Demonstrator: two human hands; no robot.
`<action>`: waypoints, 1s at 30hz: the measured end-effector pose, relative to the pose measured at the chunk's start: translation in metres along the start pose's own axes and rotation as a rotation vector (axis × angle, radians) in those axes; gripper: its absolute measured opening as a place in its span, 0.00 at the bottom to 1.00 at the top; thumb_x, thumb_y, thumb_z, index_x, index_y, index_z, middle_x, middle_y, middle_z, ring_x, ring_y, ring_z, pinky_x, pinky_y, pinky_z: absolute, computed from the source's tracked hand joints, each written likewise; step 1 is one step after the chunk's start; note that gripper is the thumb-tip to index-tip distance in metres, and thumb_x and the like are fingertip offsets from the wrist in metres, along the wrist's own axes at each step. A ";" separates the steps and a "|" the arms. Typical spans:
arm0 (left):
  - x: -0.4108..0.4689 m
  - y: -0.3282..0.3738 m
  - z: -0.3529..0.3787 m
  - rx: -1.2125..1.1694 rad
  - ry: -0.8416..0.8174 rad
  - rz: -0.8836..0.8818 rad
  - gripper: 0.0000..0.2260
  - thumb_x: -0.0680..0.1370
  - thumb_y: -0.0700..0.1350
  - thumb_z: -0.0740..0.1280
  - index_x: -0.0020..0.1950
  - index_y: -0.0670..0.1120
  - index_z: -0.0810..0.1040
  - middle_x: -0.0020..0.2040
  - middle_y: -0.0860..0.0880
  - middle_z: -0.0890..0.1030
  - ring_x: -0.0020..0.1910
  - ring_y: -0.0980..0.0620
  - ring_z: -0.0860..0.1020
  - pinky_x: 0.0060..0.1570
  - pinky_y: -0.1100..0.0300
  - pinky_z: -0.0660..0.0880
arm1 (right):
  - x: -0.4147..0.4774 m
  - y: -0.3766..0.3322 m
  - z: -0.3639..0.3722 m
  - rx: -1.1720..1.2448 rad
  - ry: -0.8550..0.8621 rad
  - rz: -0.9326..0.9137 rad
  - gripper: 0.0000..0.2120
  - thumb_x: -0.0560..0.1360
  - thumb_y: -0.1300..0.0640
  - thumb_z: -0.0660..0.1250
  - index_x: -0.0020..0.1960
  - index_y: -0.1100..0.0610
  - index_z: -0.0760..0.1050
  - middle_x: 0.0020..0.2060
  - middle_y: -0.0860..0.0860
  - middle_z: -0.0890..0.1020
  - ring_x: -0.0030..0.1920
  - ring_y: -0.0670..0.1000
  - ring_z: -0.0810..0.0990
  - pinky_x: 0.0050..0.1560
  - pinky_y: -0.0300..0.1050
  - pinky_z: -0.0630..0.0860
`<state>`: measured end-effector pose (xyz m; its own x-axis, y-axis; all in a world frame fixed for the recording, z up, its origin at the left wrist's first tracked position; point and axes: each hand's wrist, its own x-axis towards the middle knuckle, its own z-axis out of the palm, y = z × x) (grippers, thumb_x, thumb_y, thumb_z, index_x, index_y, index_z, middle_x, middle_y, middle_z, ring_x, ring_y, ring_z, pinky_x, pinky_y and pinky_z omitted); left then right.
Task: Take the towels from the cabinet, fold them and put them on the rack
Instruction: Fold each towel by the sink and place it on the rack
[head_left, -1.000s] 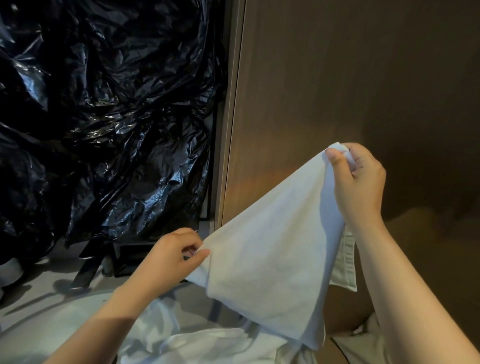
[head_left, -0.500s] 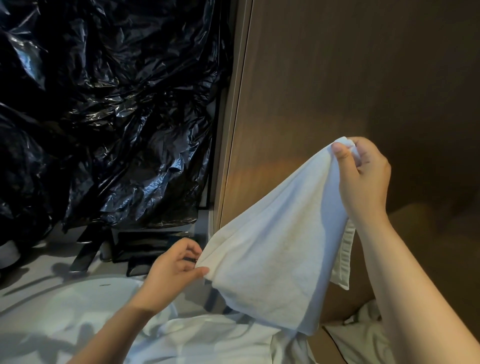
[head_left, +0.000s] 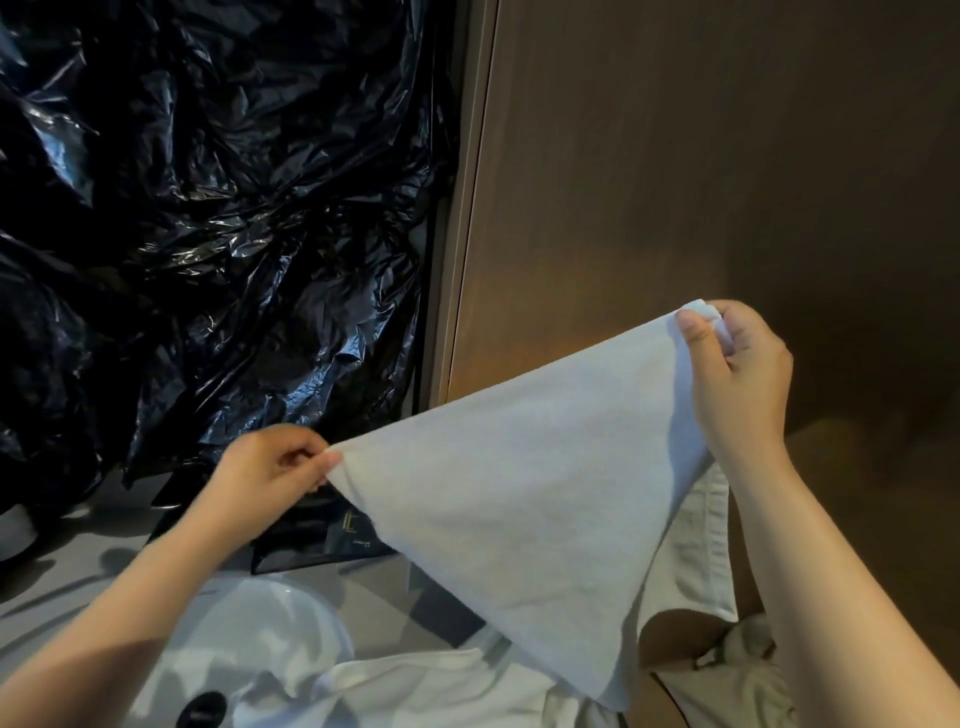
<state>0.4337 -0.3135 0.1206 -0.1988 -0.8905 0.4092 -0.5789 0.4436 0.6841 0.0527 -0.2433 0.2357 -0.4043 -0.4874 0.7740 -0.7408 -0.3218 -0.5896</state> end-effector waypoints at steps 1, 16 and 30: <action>0.007 0.002 -0.005 0.014 0.013 0.011 0.07 0.74 0.47 0.73 0.37 0.54 0.80 0.32 0.56 0.82 0.31 0.60 0.80 0.34 0.69 0.76 | 0.001 0.001 -0.001 0.000 0.007 0.001 0.09 0.80 0.47 0.63 0.48 0.51 0.76 0.37 0.38 0.76 0.42 0.33 0.77 0.38 0.21 0.69; 0.064 0.054 -0.005 -0.519 0.529 -0.070 0.05 0.78 0.44 0.69 0.53 0.49 0.80 0.44 0.54 0.82 0.40 0.61 0.80 0.43 0.64 0.76 | 0.015 0.019 -0.014 -0.010 0.107 0.072 0.14 0.80 0.43 0.61 0.46 0.54 0.75 0.36 0.42 0.75 0.38 0.38 0.75 0.37 0.30 0.68; 0.063 0.079 -0.017 -0.402 0.655 0.140 0.04 0.80 0.44 0.66 0.54 0.51 0.77 0.44 0.57 0.78 0.38 0.66 0.76 0.37 0.73 0.73 | 0.005 0.013 -0.019 0.049 0.145 0.086 0.14 0.81 0.48 0.61 0.44 0.57 0.75 0.34 0.46 0.74 0.33 0.39 0.72 0.35 0.36 0.68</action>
<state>0.3889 -0.3334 0.2105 0.3311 -0.6380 0.6952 -0.2270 0.6613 0.7150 0.0313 -0.2347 0.2361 -0.5406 -0.3939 0.7434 -0.6748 -0.3246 -0.6627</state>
